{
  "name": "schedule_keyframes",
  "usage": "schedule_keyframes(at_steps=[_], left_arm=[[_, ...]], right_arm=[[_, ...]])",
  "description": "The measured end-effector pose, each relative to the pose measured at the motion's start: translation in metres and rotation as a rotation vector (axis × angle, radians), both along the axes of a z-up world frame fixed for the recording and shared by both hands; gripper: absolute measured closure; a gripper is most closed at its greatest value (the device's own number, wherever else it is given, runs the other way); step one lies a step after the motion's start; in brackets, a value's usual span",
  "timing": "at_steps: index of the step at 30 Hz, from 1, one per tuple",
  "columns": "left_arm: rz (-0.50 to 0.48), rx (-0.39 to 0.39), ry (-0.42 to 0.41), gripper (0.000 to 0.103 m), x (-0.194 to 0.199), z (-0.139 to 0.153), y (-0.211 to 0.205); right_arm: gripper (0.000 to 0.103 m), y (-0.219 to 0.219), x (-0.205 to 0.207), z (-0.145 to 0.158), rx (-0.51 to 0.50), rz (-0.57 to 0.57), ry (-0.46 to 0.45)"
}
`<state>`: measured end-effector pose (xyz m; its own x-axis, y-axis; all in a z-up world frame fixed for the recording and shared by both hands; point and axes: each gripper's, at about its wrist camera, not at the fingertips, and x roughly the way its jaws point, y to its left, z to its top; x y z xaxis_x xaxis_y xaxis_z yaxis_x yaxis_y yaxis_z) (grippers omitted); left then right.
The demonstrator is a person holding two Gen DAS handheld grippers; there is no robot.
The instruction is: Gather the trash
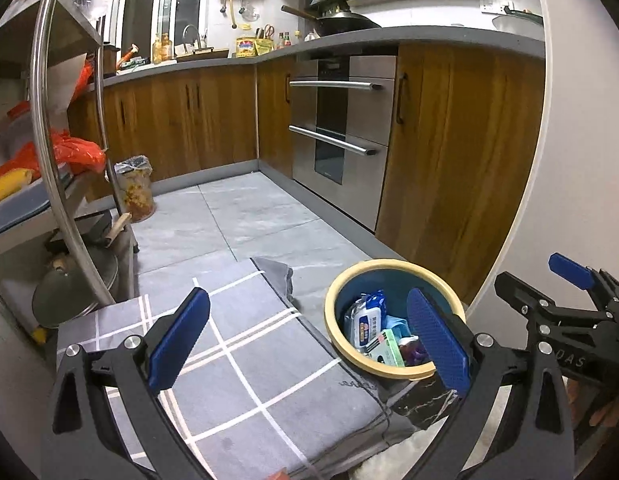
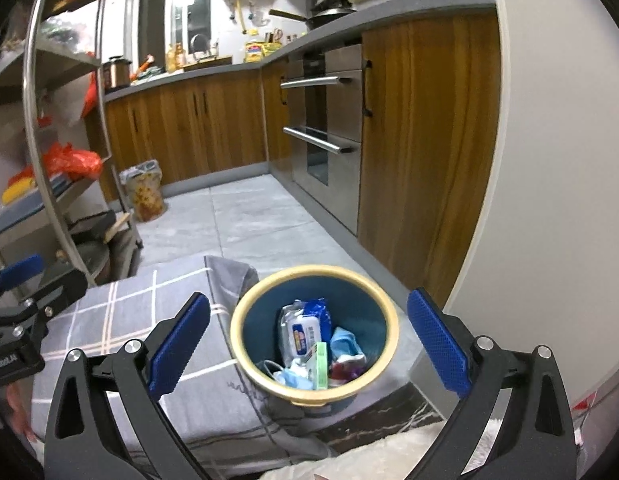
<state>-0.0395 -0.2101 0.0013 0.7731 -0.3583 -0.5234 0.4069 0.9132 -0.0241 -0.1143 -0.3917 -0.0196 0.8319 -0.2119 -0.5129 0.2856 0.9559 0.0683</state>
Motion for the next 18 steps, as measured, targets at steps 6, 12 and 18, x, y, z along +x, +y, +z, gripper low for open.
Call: schedule_keyframes(at_steps=[6, 12, 18], left_arm=[[-0.025, 0.002, -0.006, 0.006, -0.002, -0.002, -0.006], [-0.035, 0.018, -0.012, 0.006, -0.004, -0.004, -0.014], [-0.059, 0.039, -0.016, 0.006, -0.007, -0.006, -0.021]], right_arm=[[0.005, -0.002, -0.005, -0.001, -0.001, -0.011, -0.001], [0.005, -0.007, -0.006, -0.001, 0.010, -0.018, 0.000], [0.005, -0.007, -0.007, -0.001, 0.016, -0.024, 0.000]])
